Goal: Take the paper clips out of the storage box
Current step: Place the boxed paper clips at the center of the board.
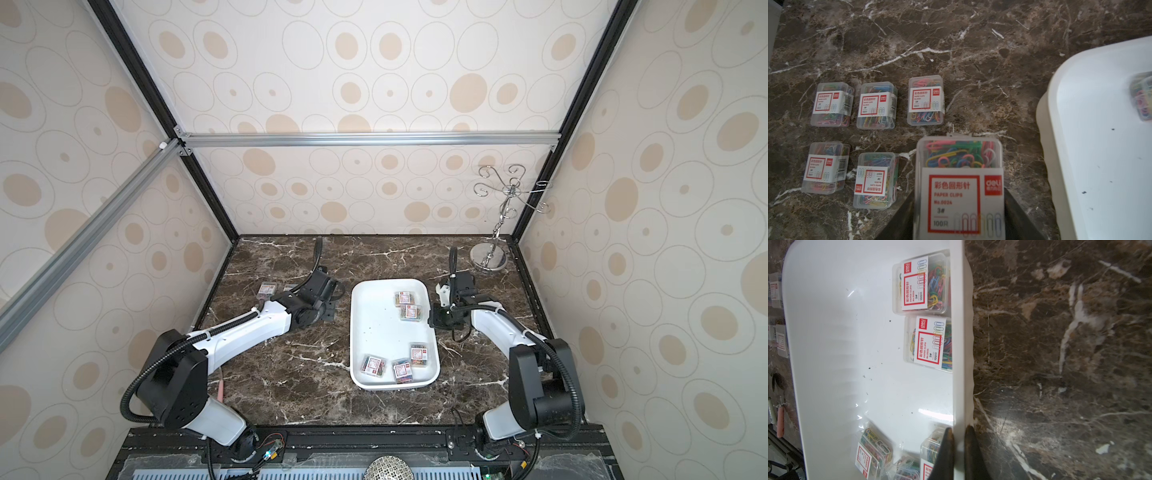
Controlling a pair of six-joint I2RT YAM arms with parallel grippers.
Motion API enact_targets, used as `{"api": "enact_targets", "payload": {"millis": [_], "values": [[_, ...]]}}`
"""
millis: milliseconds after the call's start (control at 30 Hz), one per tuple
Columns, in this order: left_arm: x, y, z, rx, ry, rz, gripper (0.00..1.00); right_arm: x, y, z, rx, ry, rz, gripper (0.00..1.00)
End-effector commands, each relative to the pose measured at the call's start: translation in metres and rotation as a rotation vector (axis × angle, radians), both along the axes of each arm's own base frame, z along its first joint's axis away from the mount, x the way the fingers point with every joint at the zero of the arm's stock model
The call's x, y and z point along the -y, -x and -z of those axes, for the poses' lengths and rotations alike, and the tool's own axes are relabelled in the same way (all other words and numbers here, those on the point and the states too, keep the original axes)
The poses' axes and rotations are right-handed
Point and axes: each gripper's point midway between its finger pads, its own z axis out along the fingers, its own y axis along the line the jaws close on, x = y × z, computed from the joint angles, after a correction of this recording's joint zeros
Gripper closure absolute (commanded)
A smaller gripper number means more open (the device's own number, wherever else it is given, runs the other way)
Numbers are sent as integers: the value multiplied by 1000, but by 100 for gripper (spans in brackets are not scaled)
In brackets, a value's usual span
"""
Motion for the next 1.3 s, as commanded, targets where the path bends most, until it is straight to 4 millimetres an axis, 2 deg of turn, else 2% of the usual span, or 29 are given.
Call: {"api": "enact_targets", "payload": {"millis": [0, 100, 200, 600, 1267], "values": [[-13, -5, -1, 38, 0, -28, 45, -1, -1, 4, -17, 8, -16, 92], [-22, -2, 12, 20, 0, -44, 45, 0, 0, 4, -15, 14, -16, 92], [-30, -2, 16, 21, 1, -56, 45, 1, 1, 3, -14, 21, -16, 92], [-46, 3, 44, -26, -39, -12, 45, 2, 1, 3, -16, 24, -18, 92], [-48, -3, 79, -134, -6, 33, 44, 3, 1, 2, -20, 32, -17, 92]]}}
